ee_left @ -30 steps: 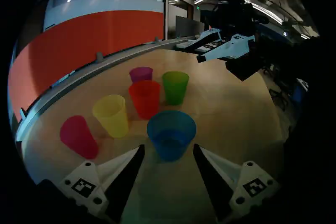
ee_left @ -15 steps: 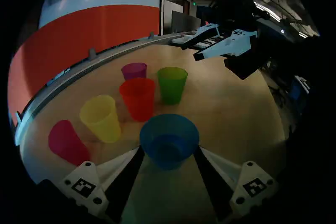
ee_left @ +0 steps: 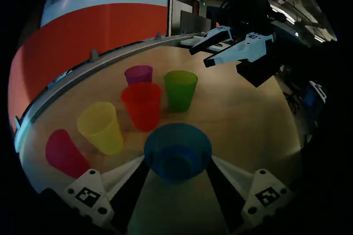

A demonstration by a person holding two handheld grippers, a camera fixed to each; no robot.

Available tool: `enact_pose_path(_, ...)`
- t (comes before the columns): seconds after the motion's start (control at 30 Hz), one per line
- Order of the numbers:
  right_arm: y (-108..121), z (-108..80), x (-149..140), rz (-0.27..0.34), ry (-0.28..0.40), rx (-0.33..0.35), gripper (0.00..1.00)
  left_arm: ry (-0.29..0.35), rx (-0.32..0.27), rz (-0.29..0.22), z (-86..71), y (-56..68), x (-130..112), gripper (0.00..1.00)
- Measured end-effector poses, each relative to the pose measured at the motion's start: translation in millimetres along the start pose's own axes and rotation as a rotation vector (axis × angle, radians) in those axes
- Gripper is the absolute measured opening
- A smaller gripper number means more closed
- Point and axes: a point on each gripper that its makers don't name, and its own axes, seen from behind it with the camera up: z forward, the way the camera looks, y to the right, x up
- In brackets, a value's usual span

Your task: Pour water

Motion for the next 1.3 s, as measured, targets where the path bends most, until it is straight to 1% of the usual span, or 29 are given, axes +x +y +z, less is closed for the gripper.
enact_pose_path(0.33,2,0.1,-3,0.006,0.001,-0.001,1.0,-0.008,0.005,0.014,8.1,-1.0,2,0.85)
enact_pose_path(0.7,3,0.0,-6,0.013,-0.002,-0.002,1.0,-0.017,0.019,0.024,13.1,-1.8,1,0.85)
enact_pose_path(0.87,4,-0.7,-8,0.015,-0.005,-0.003,1.0,-0.019,0.019,0.019,11.8,-1.8,1,0.83)
enact_pose_path(1.1,3,-0.6,-12,0.011,-0.015,-0.003,1.0,-0.014,0.022,0.034,8.6,-2.5,1,0.83)
enact_pose_path(1.3,-1,3.7,-19,0.007,-0.032,0.003,1.0,0.005,0.032,0.029,3.1,-7.0,6,0.83)
